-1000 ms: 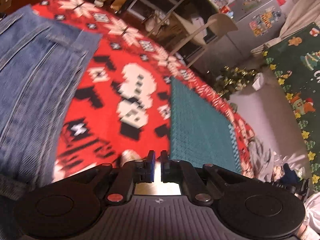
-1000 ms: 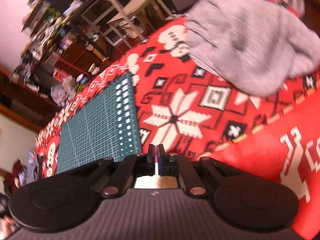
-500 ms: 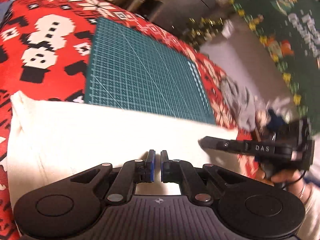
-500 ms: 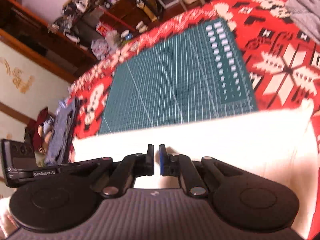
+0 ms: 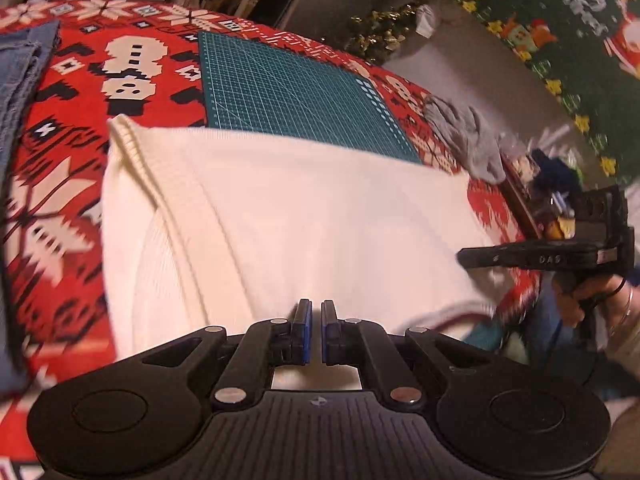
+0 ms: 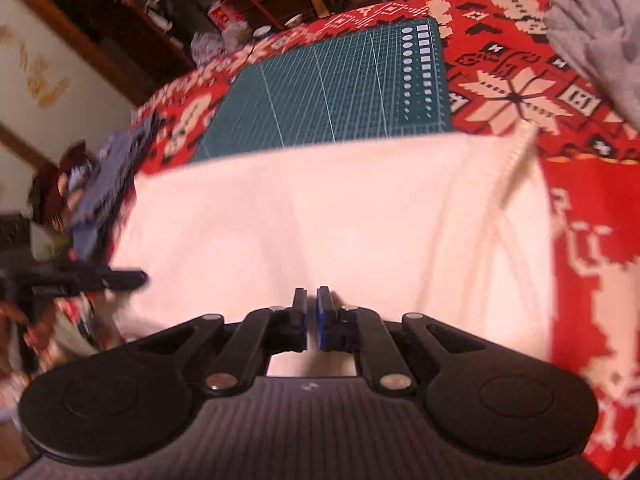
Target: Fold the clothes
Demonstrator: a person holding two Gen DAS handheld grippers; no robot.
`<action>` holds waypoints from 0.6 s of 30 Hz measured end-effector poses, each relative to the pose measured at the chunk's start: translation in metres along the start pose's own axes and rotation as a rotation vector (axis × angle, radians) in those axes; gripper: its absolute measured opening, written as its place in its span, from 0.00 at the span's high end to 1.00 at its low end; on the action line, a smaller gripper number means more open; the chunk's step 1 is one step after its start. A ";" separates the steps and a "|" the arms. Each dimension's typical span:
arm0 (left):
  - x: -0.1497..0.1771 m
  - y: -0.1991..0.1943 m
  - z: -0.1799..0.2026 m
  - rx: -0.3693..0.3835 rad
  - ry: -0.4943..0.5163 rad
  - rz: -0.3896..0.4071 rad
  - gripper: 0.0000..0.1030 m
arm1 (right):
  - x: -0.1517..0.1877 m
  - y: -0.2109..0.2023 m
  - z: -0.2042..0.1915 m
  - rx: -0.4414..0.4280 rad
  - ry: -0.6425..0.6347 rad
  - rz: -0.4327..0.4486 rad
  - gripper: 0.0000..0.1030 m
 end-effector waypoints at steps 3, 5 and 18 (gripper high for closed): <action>0.014 -0.002 0.007 -0.037 0.045 0.009 0.97 | 0.023 -0.008 -0.001 0.022 -0.014 0.002 0.94; 0.015 -0.004 0.011 -0.050 0.044 0.020 0.97 | 0.034 -0.014 -0.001 0.030 -0.010 0.013 0.94; 0.001 0.029 0.070 -0.269 0.406 -0.011 0.97 | 0.014 0.003 -0.077 0.230 -0.361 0.038 0.94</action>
Point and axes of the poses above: each gripper's, at about its wrist camera, not at the fingertips, and y roughly the way its jaws point, z to its right, x to its underside, the point moved 5 cm from there along y, roughly the way its jaws point, and after that the axes turned 12 degrees about -z, right-handed, at the moved point
